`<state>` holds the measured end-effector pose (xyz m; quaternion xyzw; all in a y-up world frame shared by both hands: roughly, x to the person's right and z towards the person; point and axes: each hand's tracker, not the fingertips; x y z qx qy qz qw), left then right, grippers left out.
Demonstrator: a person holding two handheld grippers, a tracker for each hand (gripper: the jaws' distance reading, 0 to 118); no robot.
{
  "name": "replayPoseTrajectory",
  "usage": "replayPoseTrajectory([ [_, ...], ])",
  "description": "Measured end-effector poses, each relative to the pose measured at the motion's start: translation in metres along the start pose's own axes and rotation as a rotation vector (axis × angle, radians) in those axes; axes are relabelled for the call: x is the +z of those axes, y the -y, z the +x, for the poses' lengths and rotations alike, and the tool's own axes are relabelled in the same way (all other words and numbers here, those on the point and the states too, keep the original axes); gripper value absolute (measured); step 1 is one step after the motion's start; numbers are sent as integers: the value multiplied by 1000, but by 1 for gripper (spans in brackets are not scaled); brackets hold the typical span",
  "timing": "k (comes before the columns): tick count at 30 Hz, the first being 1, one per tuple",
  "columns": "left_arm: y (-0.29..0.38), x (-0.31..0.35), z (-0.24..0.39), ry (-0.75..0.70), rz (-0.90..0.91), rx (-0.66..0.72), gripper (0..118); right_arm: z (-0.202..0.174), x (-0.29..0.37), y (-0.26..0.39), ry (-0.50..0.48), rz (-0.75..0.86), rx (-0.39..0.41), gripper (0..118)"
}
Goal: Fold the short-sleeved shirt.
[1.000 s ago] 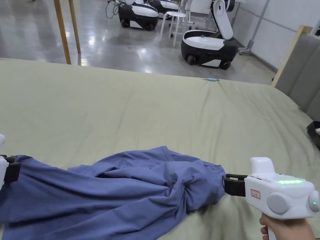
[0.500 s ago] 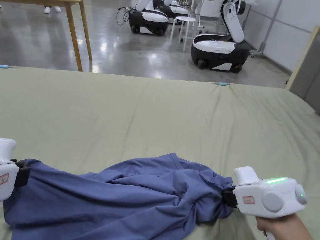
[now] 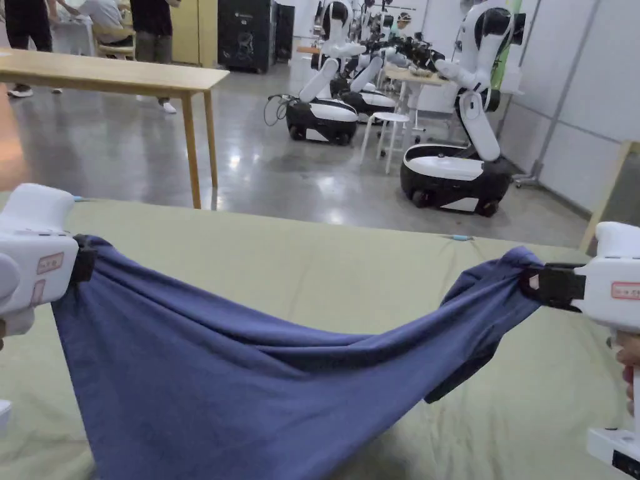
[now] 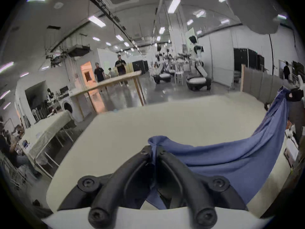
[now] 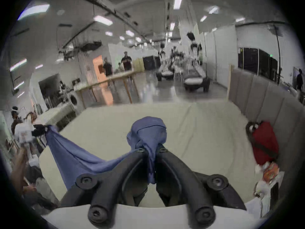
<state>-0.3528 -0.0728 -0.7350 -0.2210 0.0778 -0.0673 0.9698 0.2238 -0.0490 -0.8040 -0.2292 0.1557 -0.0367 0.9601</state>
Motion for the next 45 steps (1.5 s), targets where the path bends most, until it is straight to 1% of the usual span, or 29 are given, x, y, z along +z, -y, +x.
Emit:
replayPoseTrajectory([
  [2, -26, 9, -9, -19, 47, 22, 1, -7, 18, -35, 8, 82, -10, 8],
  [5, -69, 17, -26, -20, 133, 62, 1, -13, 35, -91, 91, 188, -3, 8],
  [6, -83, 19, -30, -15, 150, 85, 1, -14, 39, -108, 128, 225, -8, 8],
  [7, -94, 20, -33, -14, 182, 96, 1, -11, 39, -125, 143, 253, -16, 8],
  [9, -121, 17, -38, -11, 225, 115, 1, -10, 40, -151, 155, 294, -34, 8],
  [11, -143, 12, -40, 1, 263, 152, 1, -5, 33, -173, 158, 301, -43, 8],
  [13, -166, -13, -49, 3, 282, 172, 1, -6, 25, -188, 190, 322, -50, 8],
  [15, -181, -24, -47, -9, 298, 163, 1, -5, 13, -194, 223, 334, -35, 8],
  [18, -188, -58, -43, -20, 278, 150, 1, 0, -14, -190, 237, 310, -38, 8],
  [20, -176, -77, -32, -36, 255, 131, 1, 11, -40, -174, 236, 283, -60, 8],
  [22, -149, -104, -24, -33, 218, 136, 1, 17, -68, -147, 248, 230, -72, 8],
  [26, -86, -130, -3, -43, 210, 192, 1, 33, -109, -88, 276, 200, -102, 8],
  [28, -63, -129, 7, -44, 205, 220, 1, 40, -114, -59, 275, 215, -144, 8],
  [30, -47, -128, 10, -24, 162, 218, 1, 46, -113, -40, 278, 200, -159, 8],
  [33, -28, -101, 12, 0, 144, 211, 1, 53, -87, -14, 251, 171, -174, 8],
  [36, 1, -55, 12, 59, 127, 200, 1, 54, -43, 20, 226, 131, -141, 8],
  [38, 32, -21, 11, 159, 109, 220, 1, 56, -15, 52, 220, 92, -117, 8],
  [40, 70, 10, 13, 180, 17, 203, 1, 55, 12, 95, 218, 13, -67, 8],
  [42, 116, 31, 16, 200, -66, 177, 1, 57, 31, 141, 210, -60, -56, 8],
  [45, 186, 51, 21, 181, -213, 180, 1, 53, 48, 219, 198, -193, 19, 8],
])
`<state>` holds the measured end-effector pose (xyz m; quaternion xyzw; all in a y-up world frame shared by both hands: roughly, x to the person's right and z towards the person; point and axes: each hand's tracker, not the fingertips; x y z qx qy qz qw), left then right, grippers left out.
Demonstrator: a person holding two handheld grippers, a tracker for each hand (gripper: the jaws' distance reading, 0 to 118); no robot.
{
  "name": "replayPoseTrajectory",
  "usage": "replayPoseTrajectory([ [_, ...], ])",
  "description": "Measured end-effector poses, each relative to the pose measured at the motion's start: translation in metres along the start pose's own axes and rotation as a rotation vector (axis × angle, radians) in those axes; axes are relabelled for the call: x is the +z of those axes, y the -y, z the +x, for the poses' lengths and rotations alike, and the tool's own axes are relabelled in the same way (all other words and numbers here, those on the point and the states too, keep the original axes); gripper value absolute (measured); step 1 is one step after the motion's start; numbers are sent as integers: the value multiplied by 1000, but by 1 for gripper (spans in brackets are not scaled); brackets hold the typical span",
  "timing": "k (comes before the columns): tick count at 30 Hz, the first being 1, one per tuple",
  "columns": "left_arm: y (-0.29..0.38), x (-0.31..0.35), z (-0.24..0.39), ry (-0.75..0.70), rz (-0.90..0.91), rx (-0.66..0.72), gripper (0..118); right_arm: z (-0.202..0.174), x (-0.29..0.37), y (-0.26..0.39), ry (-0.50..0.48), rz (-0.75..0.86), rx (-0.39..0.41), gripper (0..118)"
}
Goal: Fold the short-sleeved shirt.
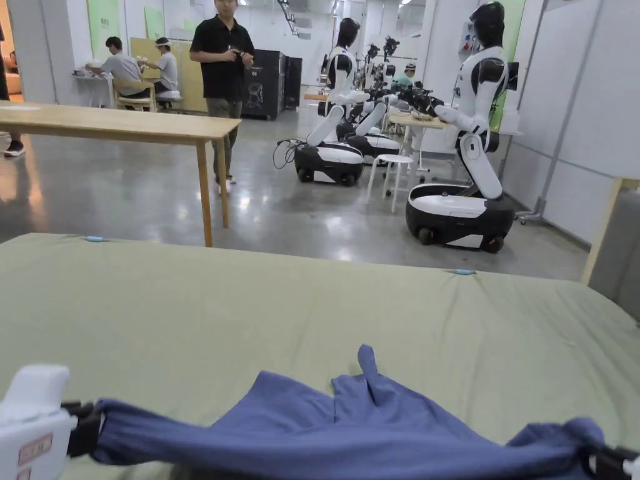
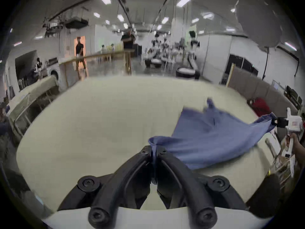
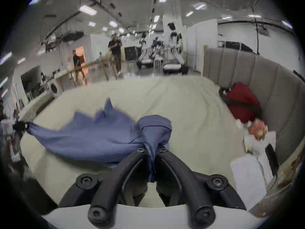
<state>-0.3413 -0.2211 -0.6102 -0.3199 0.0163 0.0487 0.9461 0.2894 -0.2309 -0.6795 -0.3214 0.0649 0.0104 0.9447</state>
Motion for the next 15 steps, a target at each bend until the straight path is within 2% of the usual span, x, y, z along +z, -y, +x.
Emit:
replayPoseTrajectory([
  [2, 40, -2, -2, -3, -100, 16, 1, 4, -11, 45, 4, -81, 16, 8],
  [3, 54, -2, -2, -9, -111, 27, 6, 5, -15, 64, 8, -110, -7, 9],
  [4, 66, -2, -1, -4, -136, 19, 18, 6, -18, 77, 10, -136, -44, 16],
  [5, 72, -1, 1, -13, -129, 7, 53, 6, -21, 82, 25, -161, -52, 37],
  [6, 74, 4, 5, -34, -119, -19, 110, 7, -23, 87, 35, -188, -51, 77],
  [7, 69, 14, 10, -98, -109, -71, 118, 3, -21, 83, 62, -199, -26, 98],
  [8, 63, 23, 15, -124, -70, -91, 115, -2, -16, 76, 78, -186, 2, 107],
  [9, 54, 40, 23, -101, 5, -105, 116, -11, -1, 62, 74, -100, 25, 107],
  [10, 41, 58, 35, -57, 155, -129, 116, -27, 18, 45, 70, 1, 47, 107],
  [11, 30, 65, 43, -84, 150, -122, 116, -42, 36, 28, 54, 114, 47, 107],
  [14, 3, 99, 83, -73, 427, -145, 116, -87, 78, -11, -79, 370, -21, 110],
  [15, -3, 105, 93, -66, 451, -154, 117, -105, 89, -20, -111, 454, -17, 111],
])
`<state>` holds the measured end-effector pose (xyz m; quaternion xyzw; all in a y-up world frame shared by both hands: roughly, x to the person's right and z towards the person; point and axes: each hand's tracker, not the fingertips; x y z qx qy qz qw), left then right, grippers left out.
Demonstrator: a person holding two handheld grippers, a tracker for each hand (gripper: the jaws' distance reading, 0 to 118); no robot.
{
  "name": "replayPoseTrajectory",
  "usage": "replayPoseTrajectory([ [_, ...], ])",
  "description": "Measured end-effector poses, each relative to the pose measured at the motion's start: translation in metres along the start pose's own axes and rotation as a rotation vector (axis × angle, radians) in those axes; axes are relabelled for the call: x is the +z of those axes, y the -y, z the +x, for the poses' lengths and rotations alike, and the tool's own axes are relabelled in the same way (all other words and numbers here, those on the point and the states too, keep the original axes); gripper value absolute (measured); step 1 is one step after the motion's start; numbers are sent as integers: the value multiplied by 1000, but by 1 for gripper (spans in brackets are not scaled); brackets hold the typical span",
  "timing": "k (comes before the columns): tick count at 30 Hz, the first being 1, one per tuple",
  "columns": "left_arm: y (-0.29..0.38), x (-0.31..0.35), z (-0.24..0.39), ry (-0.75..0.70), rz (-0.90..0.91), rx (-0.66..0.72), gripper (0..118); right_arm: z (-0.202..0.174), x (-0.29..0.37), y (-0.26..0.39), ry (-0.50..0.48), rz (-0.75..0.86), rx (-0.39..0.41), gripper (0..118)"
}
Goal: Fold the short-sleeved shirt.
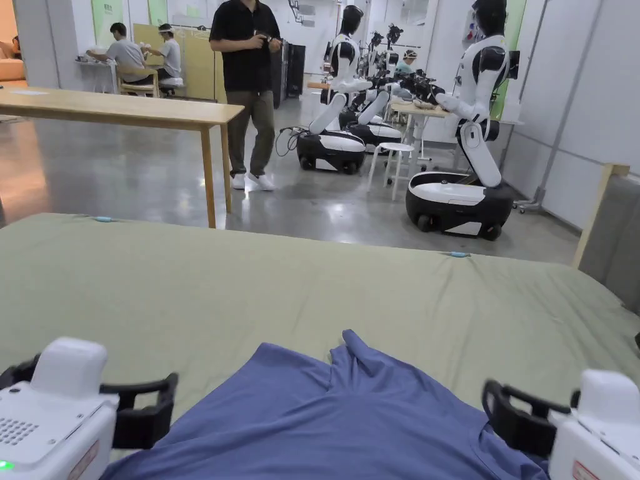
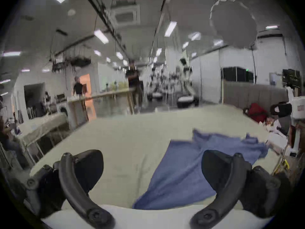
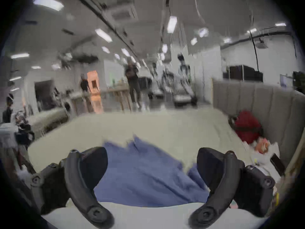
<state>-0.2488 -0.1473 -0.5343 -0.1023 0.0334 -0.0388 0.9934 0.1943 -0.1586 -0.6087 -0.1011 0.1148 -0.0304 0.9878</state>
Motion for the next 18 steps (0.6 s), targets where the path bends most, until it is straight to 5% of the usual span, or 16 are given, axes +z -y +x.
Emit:
replayPoseTrajectory([
  [3, -15, 3, 19, -25, 81, -20, 116, -45, 3, -12, 1, 100, 104, 108],
  [4, -10, -1, 20, -17, 80, -21, 114, -56, 4, -10, 11, 119, 125, 94],
  [5, -9, -4, 21, -15, 73, -21, 106, -64, 4, -8, 0, 134, 135, 59],
  [6, -8, -7, 20, -7, 52, -21, 54, -70, 2, -6, -13, 131, 151, 0],
  [7, -7, -9, 18, 10, 37, -19, 0, -78, -3, -2, 4, 116, 178, 0],
  [8, -2, -12, 17, 1, 23, -20, 0, -84, -6, 1, 28, 105, 195, 0],
  [10, 5, -14, 0, 94, -33, 3, 0, -85, -8, 2, -97, 61, 186, 0],
  [13, 18, -16, -28, 9, -147, -32, 0, -92, -9, 12, -80, 56, 262, 0],
  [18, 71, -32, -75, -25, -368, -23, 0, -93, -25, 32, -123, -31, 246, 0],
])
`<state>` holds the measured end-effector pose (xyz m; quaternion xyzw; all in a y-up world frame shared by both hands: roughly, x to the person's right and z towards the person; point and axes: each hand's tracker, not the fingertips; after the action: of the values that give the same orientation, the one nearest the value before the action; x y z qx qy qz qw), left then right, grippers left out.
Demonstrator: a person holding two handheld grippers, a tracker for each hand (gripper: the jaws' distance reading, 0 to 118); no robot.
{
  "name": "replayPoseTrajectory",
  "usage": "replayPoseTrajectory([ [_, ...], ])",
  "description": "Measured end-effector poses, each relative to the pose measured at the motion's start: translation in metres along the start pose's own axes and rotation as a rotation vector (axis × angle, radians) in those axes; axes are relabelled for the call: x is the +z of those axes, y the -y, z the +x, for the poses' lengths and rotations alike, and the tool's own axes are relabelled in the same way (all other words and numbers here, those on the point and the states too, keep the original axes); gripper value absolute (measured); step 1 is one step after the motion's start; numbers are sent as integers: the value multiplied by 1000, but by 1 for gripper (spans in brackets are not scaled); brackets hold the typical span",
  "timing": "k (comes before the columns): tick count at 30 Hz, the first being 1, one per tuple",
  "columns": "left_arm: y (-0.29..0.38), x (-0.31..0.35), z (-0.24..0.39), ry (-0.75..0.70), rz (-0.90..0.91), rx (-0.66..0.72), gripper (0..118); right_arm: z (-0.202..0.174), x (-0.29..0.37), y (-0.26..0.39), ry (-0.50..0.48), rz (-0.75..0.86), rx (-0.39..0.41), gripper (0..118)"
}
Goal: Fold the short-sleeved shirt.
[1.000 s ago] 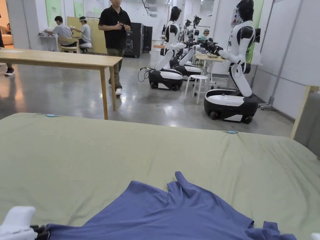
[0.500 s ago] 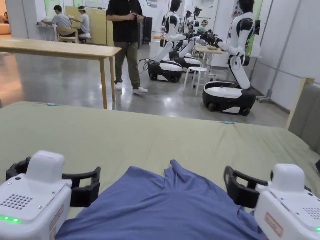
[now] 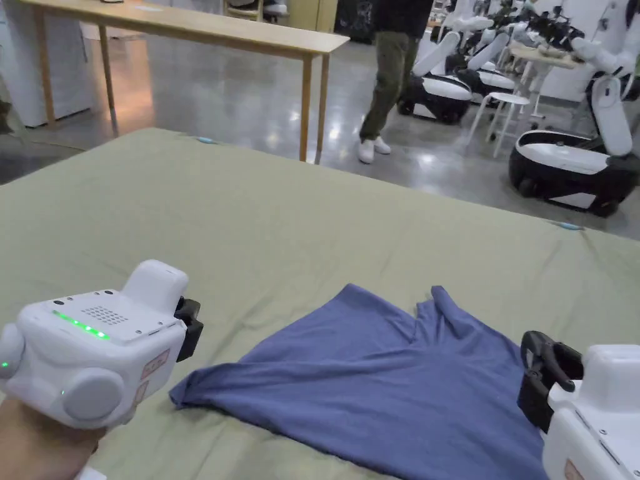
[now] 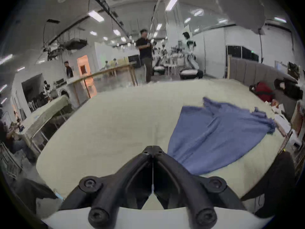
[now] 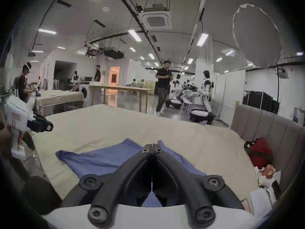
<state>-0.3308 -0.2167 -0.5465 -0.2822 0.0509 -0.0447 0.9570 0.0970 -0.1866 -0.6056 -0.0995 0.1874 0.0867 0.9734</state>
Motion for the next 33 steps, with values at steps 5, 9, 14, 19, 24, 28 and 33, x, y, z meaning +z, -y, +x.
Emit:
replayPoseTrajectory([
  [5, 39, -36, -20, 32, -123, 125, 116, -6, -22, 17, -32, -91, -7, 0],
  [9, 55, -78, -21, 70, -199, 157, 116, -11, -39, 29, -44, -149, -8, 0],
  [14, 56, -113, -11, 106, -223, 100, 105, -7, -55, 37, -43, -201, -15, 0],
  [19, 64, -134, 3, 167, -301, 108, 8, 23, -68, 39, -11, -255, -89, 0],
  [24, 40, -101, 6, 163, -212, 112, 0, 69, -100, 30, 33, -303, -113, 0],
  [28, 7, -69, 19, 153, -172, 85, 0, 109, -168, 28, 81, -412, -71, 9],
  [33, 2, -84, 7, 164, -143, 114, 0, 152, -280, 53, 50, -606, -30, 114],
])
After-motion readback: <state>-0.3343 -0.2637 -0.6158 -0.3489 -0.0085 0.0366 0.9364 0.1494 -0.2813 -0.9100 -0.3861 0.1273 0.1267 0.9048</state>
